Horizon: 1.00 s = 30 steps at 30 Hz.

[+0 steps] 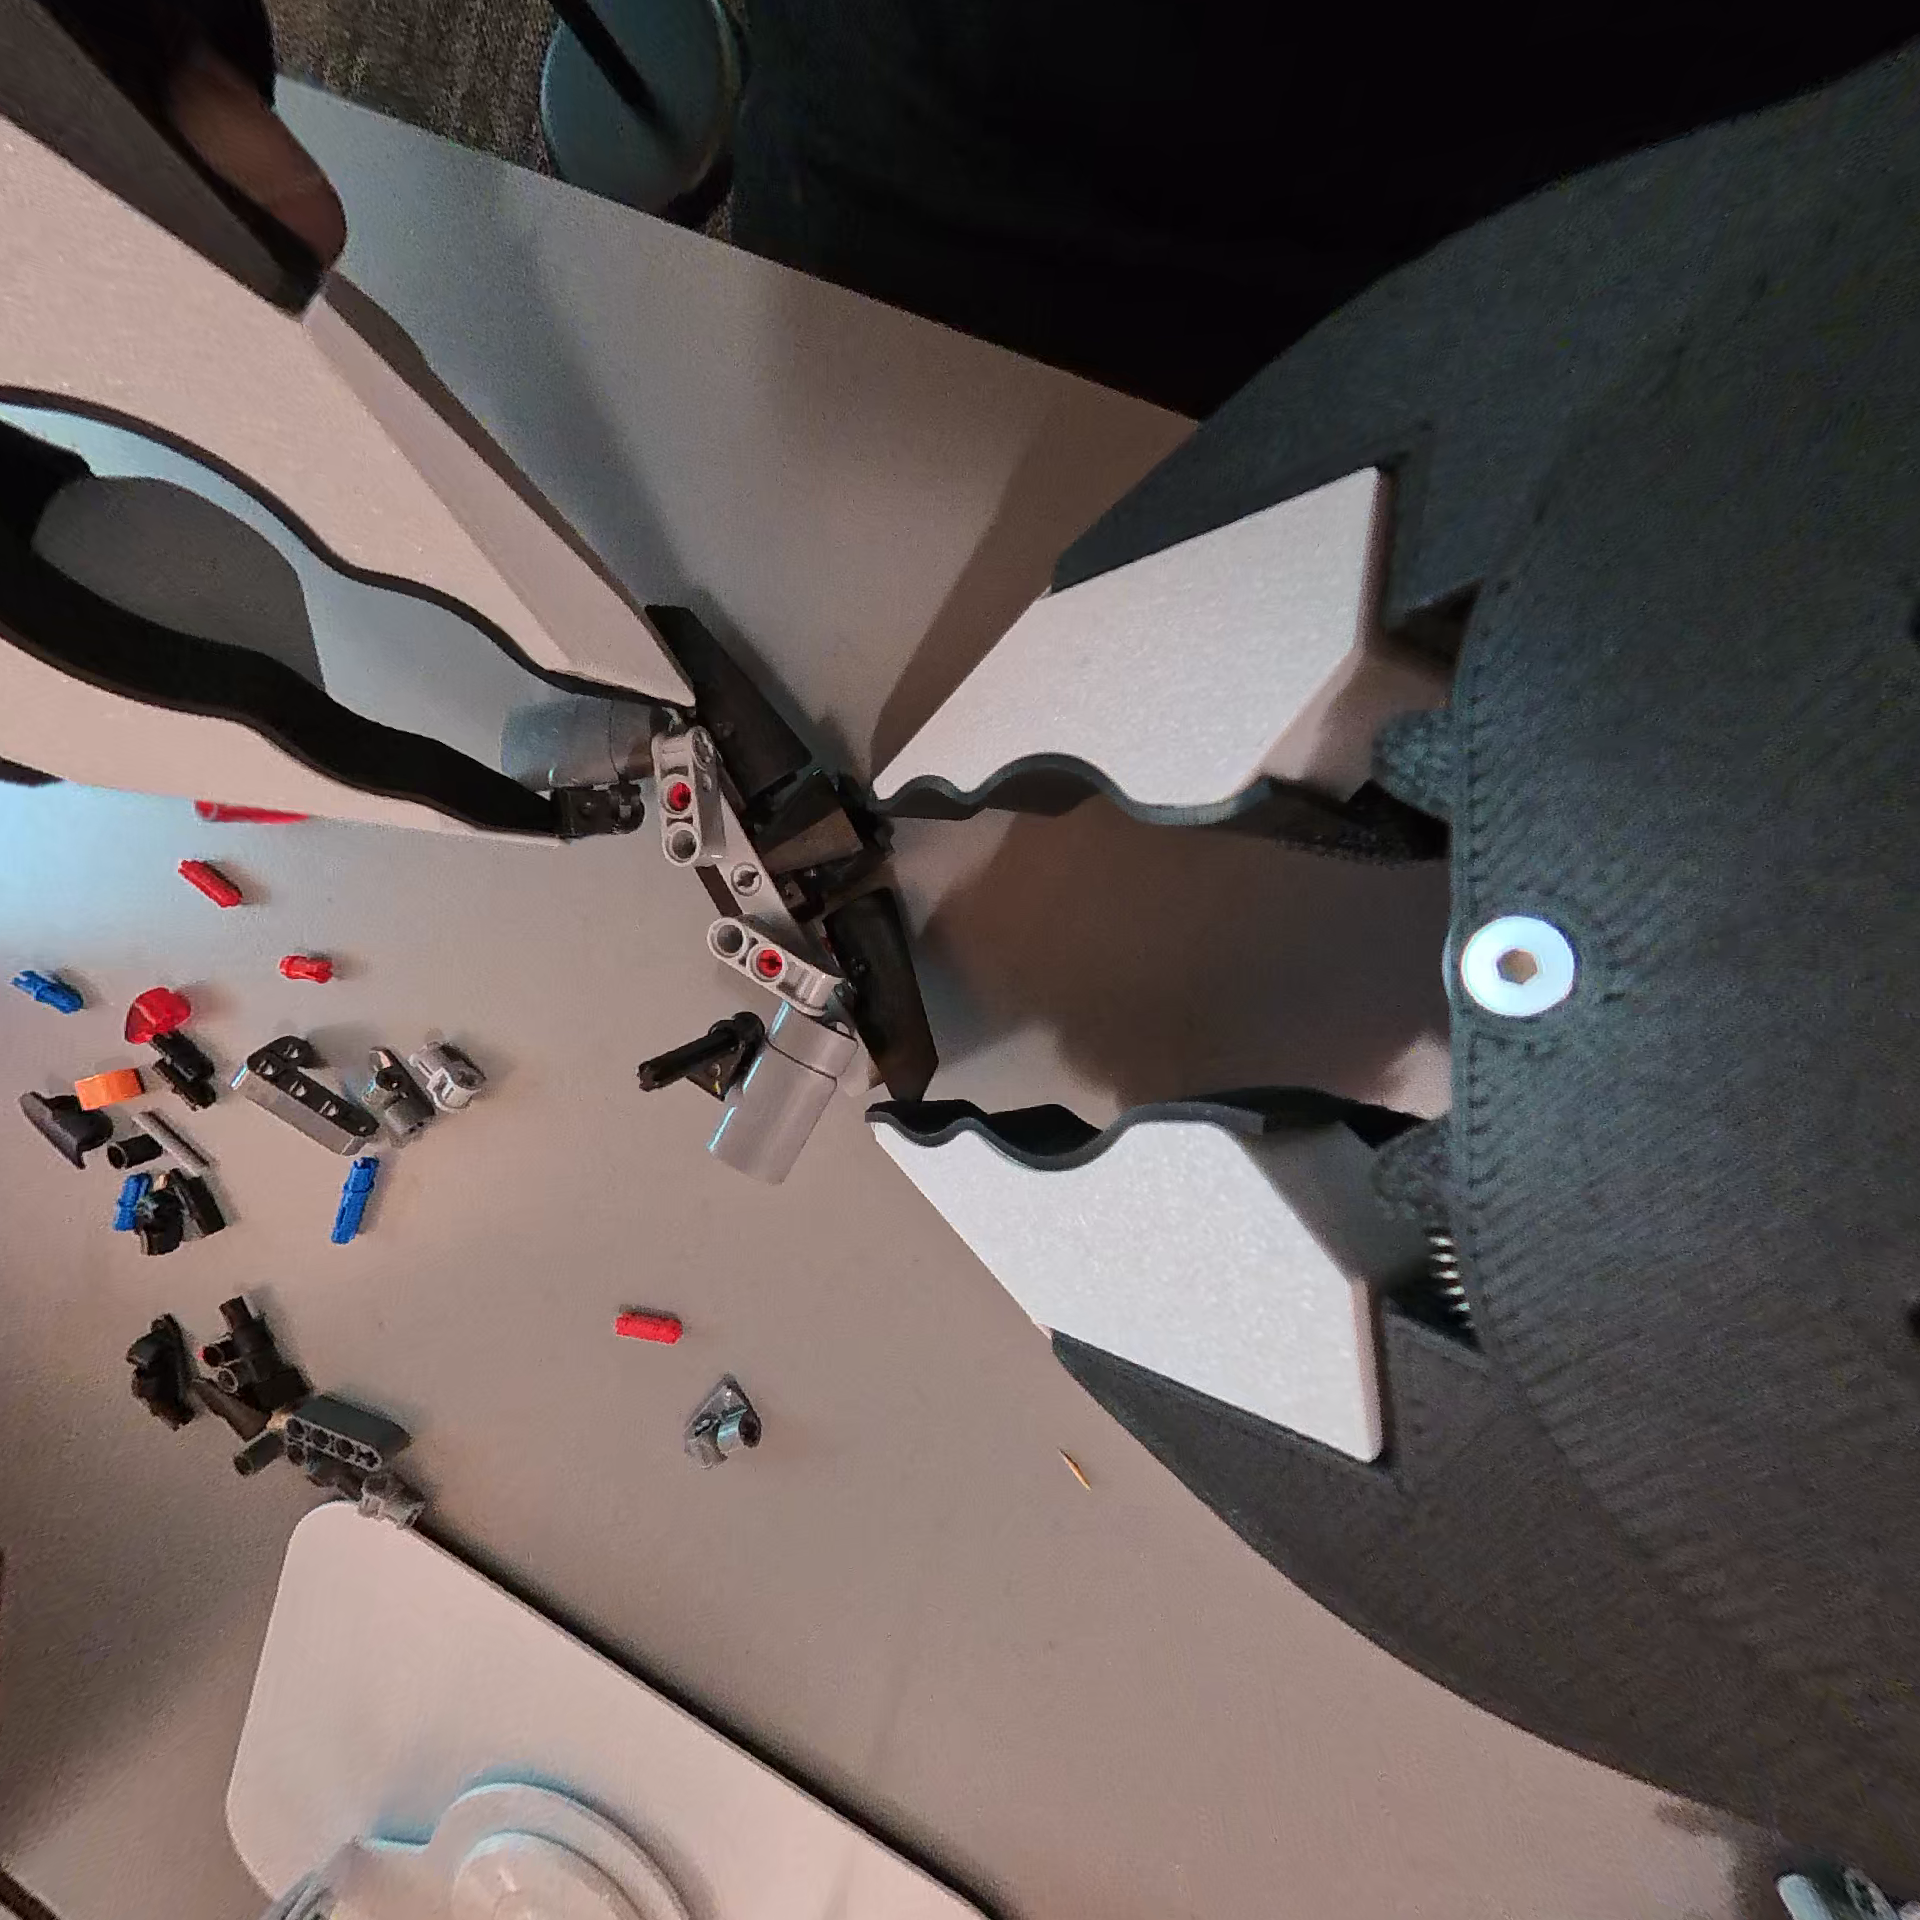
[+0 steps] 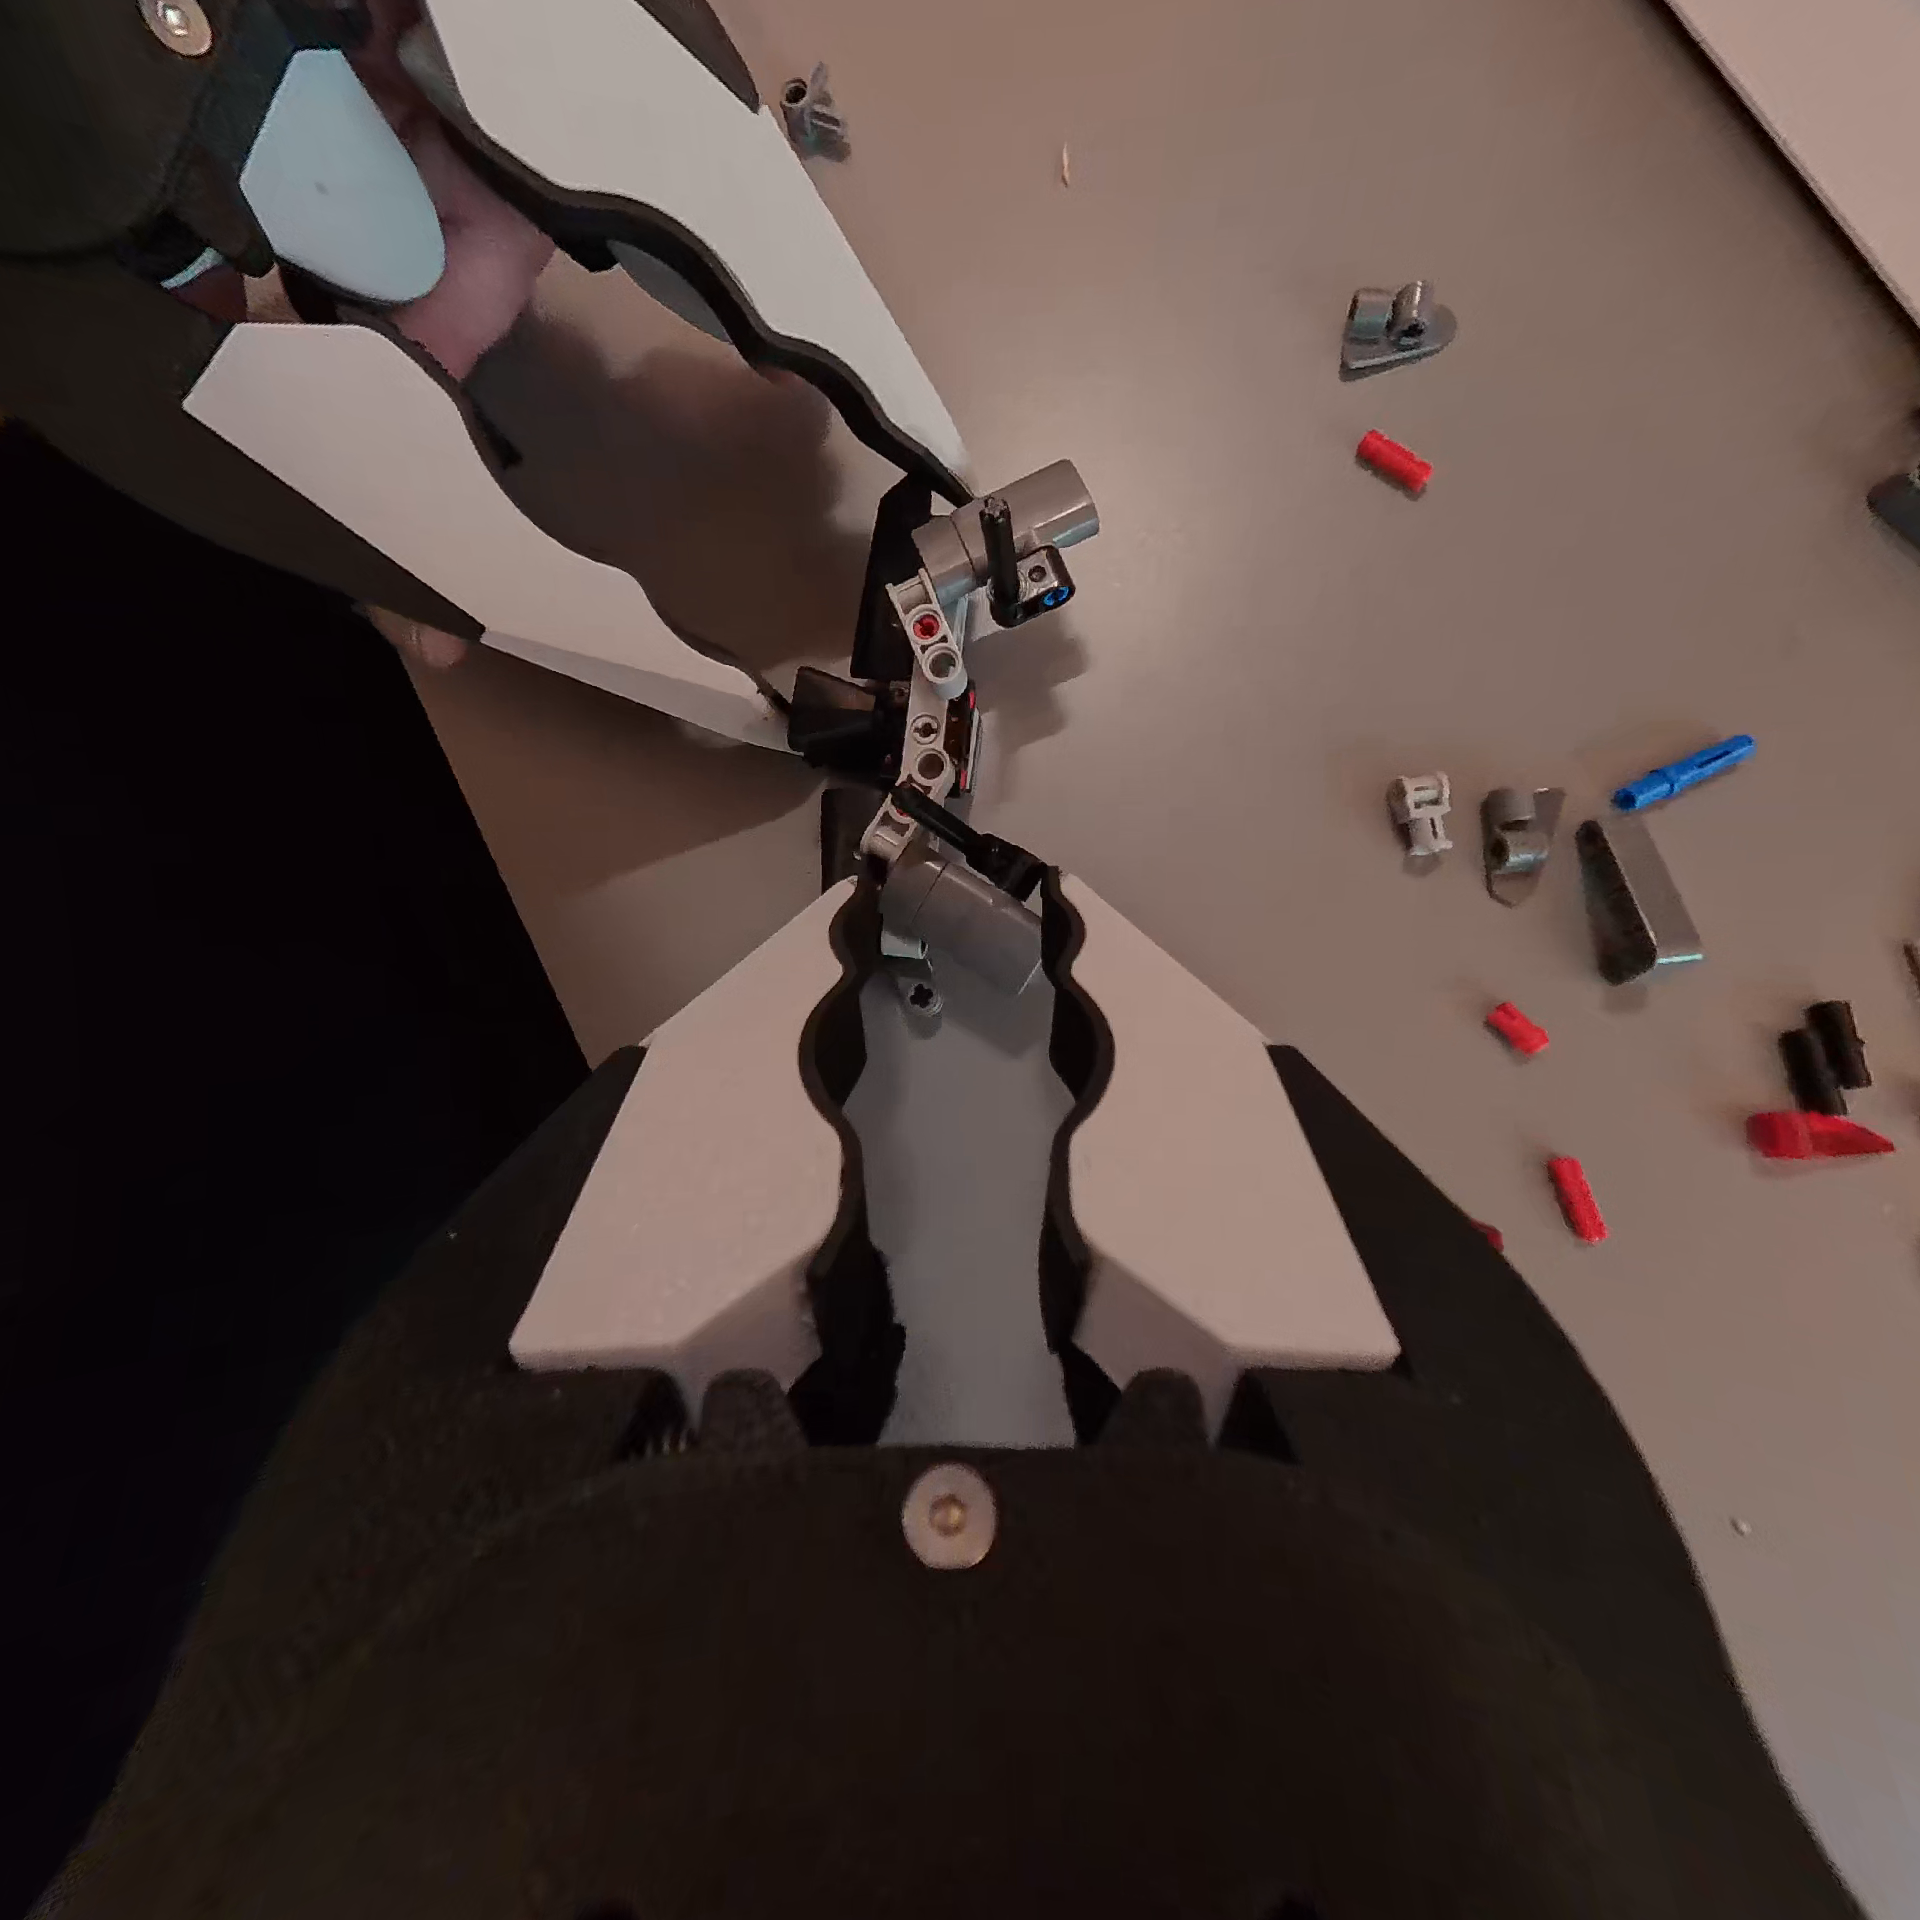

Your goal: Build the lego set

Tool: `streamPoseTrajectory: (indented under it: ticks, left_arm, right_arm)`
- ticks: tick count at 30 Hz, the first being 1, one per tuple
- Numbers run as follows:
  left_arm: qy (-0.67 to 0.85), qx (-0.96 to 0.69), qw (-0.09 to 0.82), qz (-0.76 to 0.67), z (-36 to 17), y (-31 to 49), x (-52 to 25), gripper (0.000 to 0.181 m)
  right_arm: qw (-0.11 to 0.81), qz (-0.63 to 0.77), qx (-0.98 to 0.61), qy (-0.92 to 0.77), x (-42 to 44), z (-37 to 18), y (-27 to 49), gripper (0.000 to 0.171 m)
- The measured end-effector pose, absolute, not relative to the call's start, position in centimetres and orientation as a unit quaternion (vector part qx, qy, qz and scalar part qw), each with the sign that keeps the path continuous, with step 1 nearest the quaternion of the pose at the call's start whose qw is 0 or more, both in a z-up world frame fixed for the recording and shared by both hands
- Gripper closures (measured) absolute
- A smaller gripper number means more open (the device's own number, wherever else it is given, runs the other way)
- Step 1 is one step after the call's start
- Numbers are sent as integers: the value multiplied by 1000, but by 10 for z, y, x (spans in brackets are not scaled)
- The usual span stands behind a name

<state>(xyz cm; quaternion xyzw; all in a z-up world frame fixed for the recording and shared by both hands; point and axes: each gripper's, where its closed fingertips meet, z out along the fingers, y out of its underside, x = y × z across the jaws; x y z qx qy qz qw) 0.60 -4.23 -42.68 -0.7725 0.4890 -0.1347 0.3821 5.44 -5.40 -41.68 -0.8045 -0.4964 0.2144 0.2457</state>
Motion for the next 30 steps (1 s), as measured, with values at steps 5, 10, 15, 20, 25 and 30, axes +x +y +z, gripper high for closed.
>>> streamPoseTrajectory:
  ticks: [5, 10, 15, 20, 25, 30]
  left_arm:
    - [484, -776, 383, -132, -427, -43, 7, 129]
    - [473, -782, 389, -119, -427, -39, 4, 134]
    - [475, -780, 389, -122, -426, -41, 6, 135]
    - [479, -778, 385, -130, -425, -43, 7, 134]
    - [512, -746, 413, -108, -399, -33, -6, 134]
    - [610, -666, 427, -44, -388, -18, -9, 133]
  right_arm:
    - [244, 219, -814, -480, 57, -416, -59, 136]
    - [243, 215, -814, -481, 59, -417, -65, 120]
    - [247, 175, -815, -495, 62, -426, -66, 127]
    - [260, 161, -813, -495, 62, -426, -62, 130]
    - [266, 157, -806, -504, 64, -421, -60, 122]
    - [281, 133, -802, -510, 61, -415, -62, 118]
